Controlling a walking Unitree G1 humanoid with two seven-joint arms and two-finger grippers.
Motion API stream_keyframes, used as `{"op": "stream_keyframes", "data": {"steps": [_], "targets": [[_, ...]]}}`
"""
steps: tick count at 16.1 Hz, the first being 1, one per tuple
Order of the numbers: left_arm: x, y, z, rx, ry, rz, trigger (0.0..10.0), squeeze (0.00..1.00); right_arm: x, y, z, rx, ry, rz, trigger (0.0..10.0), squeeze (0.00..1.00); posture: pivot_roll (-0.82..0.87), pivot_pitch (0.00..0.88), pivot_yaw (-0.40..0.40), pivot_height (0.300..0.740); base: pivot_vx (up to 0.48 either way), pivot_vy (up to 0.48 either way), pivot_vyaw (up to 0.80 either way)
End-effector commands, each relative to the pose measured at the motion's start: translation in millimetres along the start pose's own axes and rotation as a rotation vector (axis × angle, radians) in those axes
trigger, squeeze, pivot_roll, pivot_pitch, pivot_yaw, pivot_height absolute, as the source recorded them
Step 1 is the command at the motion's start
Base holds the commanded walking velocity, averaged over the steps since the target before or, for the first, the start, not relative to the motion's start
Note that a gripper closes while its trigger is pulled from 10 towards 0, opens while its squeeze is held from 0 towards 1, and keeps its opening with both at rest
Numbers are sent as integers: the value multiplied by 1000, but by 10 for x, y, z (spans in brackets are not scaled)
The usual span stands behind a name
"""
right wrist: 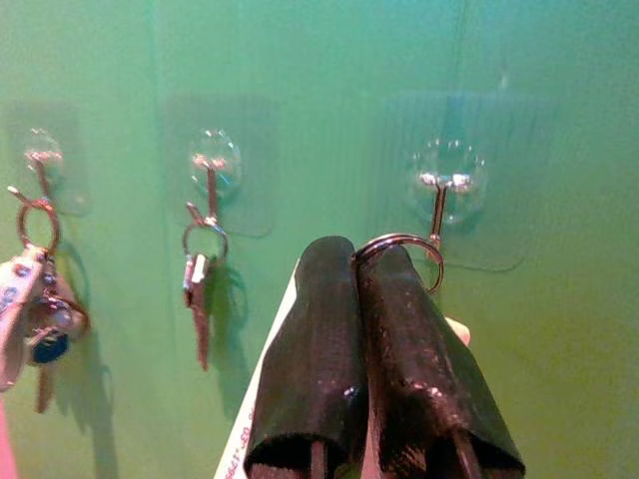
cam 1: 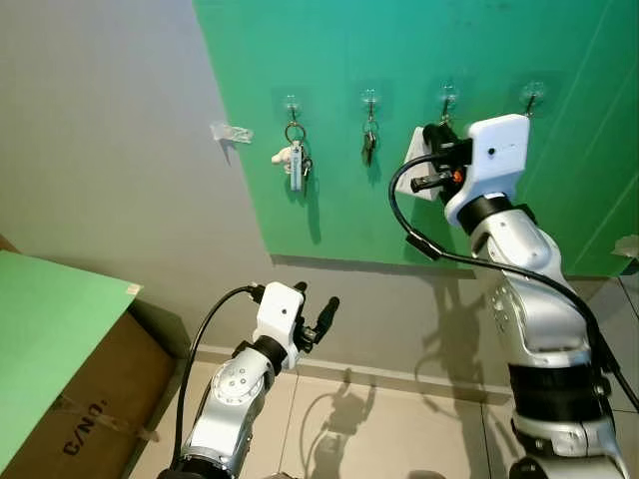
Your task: Hang keys on a hook
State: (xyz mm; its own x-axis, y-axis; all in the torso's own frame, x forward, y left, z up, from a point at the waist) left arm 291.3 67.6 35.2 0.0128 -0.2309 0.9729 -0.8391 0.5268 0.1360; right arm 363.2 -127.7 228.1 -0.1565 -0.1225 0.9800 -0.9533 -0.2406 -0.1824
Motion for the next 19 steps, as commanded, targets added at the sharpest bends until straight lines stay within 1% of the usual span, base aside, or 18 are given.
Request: {"op": "stream_keyframes", "data": {"steps": [1, 3, 4, 5, 6, 7, 8, 10, 13, 16, 19], "targets": [[17, -4, 50, -42, -7, 14, 10000, 0, 65, -45, -41, 24, 8, 24, 0, 51, -244, 0, 108, 740, 0, 0, 0], [-17, 21, 193, -139, -37, 20, 10000, 0, 80, -97, 3, 21, 21, 28, 0, 51, -228, 0, 93, 740, 0, 0, 0], [-48, 30, 229, -166, -32, 21, 10000, 0, 82, -120, 22, 20, 28, 29, 0, 47, -224, 0, 88, 740, 0, 0, 0], [-45, 28, 221, -160, -36, 24, 10000, 0, 82, -124, 24, 20, 29, 28, 0, 47, -224, 0, 88, 740, 0, 0, 0], [-36, 30, 286, -190, -41, 34, 10000, 0, 81, -147, 28, 25, 34, 27, 0, 43, -218, 0, 78, 740, 0, 0, 0], [-12, 31, 337, -213, -26, 54, 10000, 0, 88, -169, 25, 33, 41, 29, 0, 47, -219, 0, 78, 740, 0, 0, 0], [8, 23, 363, -239, -28, 68, 10000, 0, 96, -183, 34, 33, 41, 31, 0, 51, -218, 0, 72, 740, 0, 0, 0], [23, 16, 381, -254, -20, 80, 10000, 0, 96, -193, 45, 31, 39, 30, 0, 47, -220, 0, 72, 740, 0, 0, 0], [113, -11, 364, -246, -1, 127, 10000, 0, 108, -207, 62, 29, 47, 34, 0, 47, -228, 0, 76, 740, 0, 0, 0], [113, -7, 354, -240, 24, 129, 10000, 0, 109, -178, 94, 15, 50, 29, 0, 47, -234, 0, 80, 740, 0, 0, 0], [97, 5, 329, -228, 32, 133, 10000, 0, 83, -152, 97, 11, 46, 22, 0, 43, -239, 0, 82, 740, 0, 0, 0]]}}
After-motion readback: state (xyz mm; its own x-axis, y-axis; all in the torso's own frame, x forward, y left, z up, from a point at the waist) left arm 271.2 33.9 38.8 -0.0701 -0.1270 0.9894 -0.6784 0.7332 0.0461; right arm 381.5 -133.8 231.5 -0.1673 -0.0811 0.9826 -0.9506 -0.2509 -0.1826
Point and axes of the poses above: a point about 5 cm out from each wrist's last joint towards the gripper, its own y axis pointing back from the gripper into the wrist, its own x axis along the axis of the wrist's last joint, z = x × y, the point moved 4 cm from there along -y, pointing out of the wrist towards the gripper, and after that the axes turned 13 degrees about -y, right-handed, at the moved point
